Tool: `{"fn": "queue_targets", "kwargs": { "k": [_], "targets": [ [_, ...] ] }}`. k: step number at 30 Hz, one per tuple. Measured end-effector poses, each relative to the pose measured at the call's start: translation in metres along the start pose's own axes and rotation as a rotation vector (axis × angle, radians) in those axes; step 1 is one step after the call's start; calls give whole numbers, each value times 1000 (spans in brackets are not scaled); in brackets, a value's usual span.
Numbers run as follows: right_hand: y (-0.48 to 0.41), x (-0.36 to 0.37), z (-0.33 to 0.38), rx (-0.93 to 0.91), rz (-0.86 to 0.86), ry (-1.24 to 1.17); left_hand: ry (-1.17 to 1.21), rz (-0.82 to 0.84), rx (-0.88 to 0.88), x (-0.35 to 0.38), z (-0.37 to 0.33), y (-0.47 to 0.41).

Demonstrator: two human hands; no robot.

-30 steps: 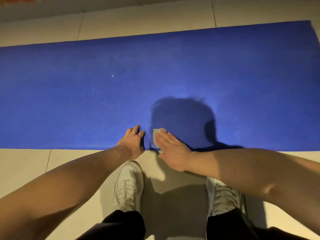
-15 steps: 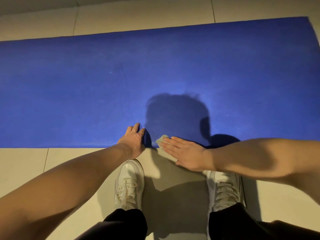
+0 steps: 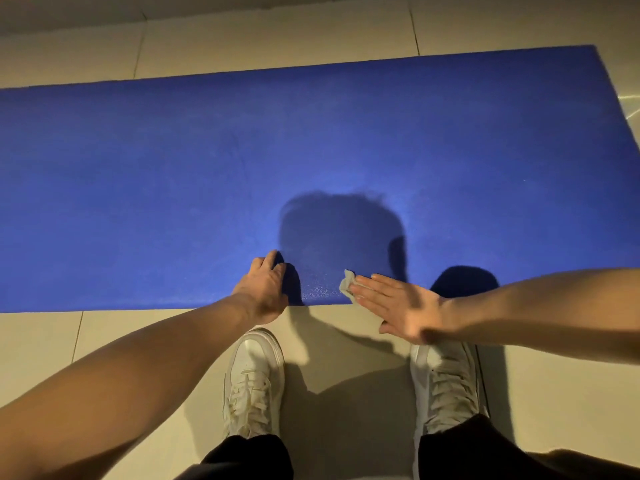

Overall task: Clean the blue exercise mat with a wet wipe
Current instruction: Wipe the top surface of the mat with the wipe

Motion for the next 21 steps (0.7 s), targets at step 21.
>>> {"fn": "queue_targets", "kwargs": {
  "k": [21],
  "targets": [
    [-82, -22, -3, 686, -141, -428, -5, -34, 4, -14, -10, -39]
  ]
}}
Point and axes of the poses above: each hand's wrist, its own y-axis away from the middle knuckle, its own x-axis out of the palm, z = x × y, the point moved 4 cm from there along -y, towards the middle knuckle, and after that the axes turned 8 degrees about -y, right-handed, at the moved point
